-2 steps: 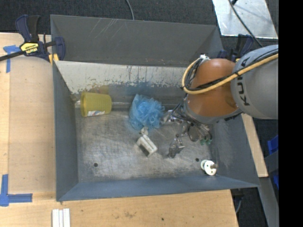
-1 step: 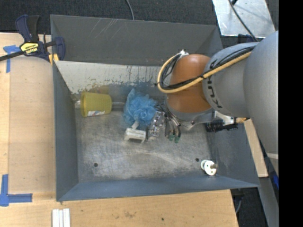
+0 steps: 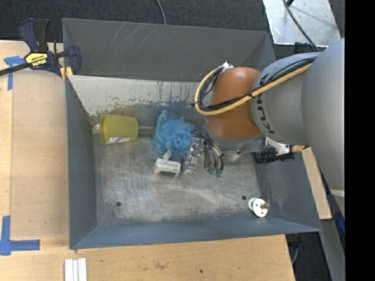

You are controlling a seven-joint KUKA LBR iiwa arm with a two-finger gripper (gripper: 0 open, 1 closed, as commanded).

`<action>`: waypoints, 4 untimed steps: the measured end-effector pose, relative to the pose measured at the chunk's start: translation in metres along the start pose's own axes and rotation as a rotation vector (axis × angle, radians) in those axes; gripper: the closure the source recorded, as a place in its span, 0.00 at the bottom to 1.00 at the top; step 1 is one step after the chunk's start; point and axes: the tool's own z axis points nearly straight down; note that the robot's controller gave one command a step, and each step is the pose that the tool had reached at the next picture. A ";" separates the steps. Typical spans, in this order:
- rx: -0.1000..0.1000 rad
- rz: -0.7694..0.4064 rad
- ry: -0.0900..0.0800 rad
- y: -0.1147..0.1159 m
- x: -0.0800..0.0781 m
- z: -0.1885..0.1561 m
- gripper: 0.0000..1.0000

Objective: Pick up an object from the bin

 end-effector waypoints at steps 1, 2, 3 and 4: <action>0.003 -0.069 0.002 0.042 -0.004 -0.026 1.00; 0.000 0.001 -0.003 0.002 -0.038 -0.179 1.00; 0.000 0.001 -0.001 0.002 -0.038 -0.178 1.00; 0.001 0.000 0.006 0.073 -0.030 -0.062 0.00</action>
Offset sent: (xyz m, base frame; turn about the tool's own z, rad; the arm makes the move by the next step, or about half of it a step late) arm 0.0353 -0.0081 0.1775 0.0016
